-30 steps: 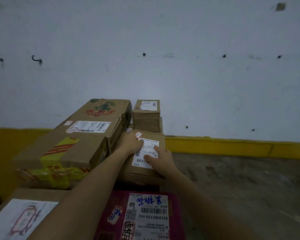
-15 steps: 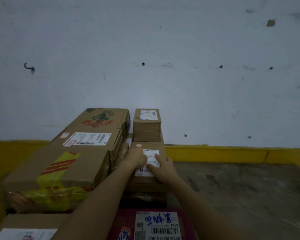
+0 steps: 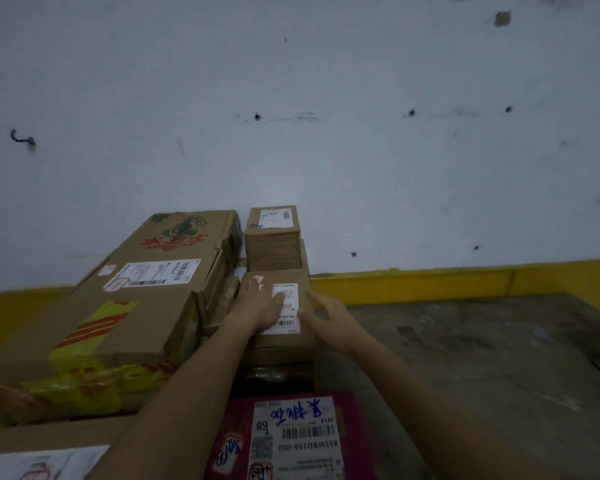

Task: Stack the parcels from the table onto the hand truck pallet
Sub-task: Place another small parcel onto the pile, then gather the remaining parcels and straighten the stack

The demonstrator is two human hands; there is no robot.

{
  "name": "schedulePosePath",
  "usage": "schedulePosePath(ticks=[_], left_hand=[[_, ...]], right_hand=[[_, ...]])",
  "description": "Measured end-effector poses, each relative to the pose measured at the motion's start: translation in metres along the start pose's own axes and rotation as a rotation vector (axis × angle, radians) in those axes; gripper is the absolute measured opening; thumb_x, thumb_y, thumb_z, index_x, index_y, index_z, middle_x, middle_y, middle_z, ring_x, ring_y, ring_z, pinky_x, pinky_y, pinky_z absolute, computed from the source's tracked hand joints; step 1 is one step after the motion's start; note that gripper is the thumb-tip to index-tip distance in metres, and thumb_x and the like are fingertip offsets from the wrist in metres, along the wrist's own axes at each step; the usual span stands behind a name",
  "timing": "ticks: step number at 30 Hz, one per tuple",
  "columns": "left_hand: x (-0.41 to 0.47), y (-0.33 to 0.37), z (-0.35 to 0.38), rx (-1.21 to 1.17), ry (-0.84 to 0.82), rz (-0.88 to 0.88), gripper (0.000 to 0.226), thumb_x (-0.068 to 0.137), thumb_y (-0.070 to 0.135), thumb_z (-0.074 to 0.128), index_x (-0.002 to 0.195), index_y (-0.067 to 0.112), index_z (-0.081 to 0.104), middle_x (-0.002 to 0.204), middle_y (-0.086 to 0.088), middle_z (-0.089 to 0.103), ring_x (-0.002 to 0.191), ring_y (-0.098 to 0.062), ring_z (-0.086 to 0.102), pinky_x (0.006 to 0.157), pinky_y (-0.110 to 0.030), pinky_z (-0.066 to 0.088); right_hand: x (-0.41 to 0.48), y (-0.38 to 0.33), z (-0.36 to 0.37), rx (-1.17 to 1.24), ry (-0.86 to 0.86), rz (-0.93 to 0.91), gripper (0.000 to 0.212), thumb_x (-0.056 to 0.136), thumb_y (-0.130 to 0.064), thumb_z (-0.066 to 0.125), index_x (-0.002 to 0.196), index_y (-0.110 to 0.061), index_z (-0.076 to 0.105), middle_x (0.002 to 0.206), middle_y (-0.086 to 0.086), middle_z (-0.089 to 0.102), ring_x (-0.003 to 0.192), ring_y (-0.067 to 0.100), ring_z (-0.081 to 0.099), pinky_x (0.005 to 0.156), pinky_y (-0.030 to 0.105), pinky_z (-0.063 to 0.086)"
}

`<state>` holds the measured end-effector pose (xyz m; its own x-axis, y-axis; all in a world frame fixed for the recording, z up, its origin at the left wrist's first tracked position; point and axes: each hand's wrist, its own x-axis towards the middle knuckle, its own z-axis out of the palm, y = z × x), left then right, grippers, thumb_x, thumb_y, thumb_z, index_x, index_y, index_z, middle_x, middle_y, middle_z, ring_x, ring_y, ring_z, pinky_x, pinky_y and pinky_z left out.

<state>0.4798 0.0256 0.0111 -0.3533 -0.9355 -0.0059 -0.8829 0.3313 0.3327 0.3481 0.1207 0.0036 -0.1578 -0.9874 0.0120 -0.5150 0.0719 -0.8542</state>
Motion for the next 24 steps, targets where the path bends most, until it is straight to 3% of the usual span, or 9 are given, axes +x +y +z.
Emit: schedulePosePath(ticks=[3, 6, 12, 19, 24], left_hand=[[-0.008, 0.019, -0.003, 0.113, 0.122, 0.032, 0.050, 0.098, 0.038, 0.025, 0.139, 0.012, 0.037, 0.150, -0.014, 0.032, 0.138, -0.029, 0.026, 0.114, -0.042, 0.019], [-0.019, 0.055, 0.000, 0.142, 0.186, 0.059, 0.047, 0.099, 0.037, 0.028, 0.138, 0.013, 0.039, 0.146, -0.012, 0.041, 0.134, -0.027, 0.036, 0.110, -0.035, 0.017], [-0.040, 0.182, 0.037, -0.067, 0.111, 0.111, 0.057, 0.100, 0.038, 0.029, 0.148, 0.008, 0.020, 0.154, -0.017, 0.025, 0.142, -0.032, 0.024, 0.117, -0.040, 0.019], [-0.070, 0.332, 0.113, -0.089, 0.025, 0.252, 0.058, 0.100, 0.039, 0.031, 0.147, 0.007, 0.023, 0.153, -0.016, 0.029, 0.141, -0.033, 0.026, 0.116, -0.039, 0.021], [-0.073, 0.404, 0.149, -0.103, -0.043, 0.321, 0.058, 0.100, 0.038, 0.030, 0.148, 0.007, 0.021, 0.154, -0.014, 0.026, 0.142, -0.029, 0.024, 0.116, -0.037, 0.019]], right_hand=[[-0.018, 0.017, -0.026, -0.037, -0.013, -0.046, 0.063, 0.094, -0.039, 0.049, 0.148, -0.024, 0.021, 0.154, 0.001, 0.020, 0.139, 0.019, 0.026, 0.102, 0.026, 0.030], [-0.040, 0.039, -0.064, -0.055, 0.000, -0.049, 0.063, 0.094, -0.040, 0.047, 0.148, -0.025, 0.020, 0.156, 0.001, 0.017, 0.143, 0.019, 0.019, 0.113, 0.035, 0.022], [-0.099, 0.095, -0.175, -0.166, 0.045, -0.048, 0.061, 0.095, -0.039, 0.047, 0.148, -0.022, 0.021, 0.155, 0.003, 0.022, 0.142, 0.018, 0.021, 0.115, 0.032, 0.022], [-0.174, 0.183, -0.290, -0.260, 0.087, 0.062, 0.060, 0.097, -0.034, 0.045, 0.149, -0.015, 0.020, 0.155, 0.010, 0.023, 0.144, 0.023, 0.018, 0.112, 0.028, 0.017], [-0.199, 0.234, -0.347, -0.226, 0.130, 0.153, 0.060, 0.096, -0.034, 0.046, 0.149, -0.019, 0.021, 0.154, 0.011, 0.024, 0.142, 0.026, 0.022, 0.115, 0.037, 0.024]])
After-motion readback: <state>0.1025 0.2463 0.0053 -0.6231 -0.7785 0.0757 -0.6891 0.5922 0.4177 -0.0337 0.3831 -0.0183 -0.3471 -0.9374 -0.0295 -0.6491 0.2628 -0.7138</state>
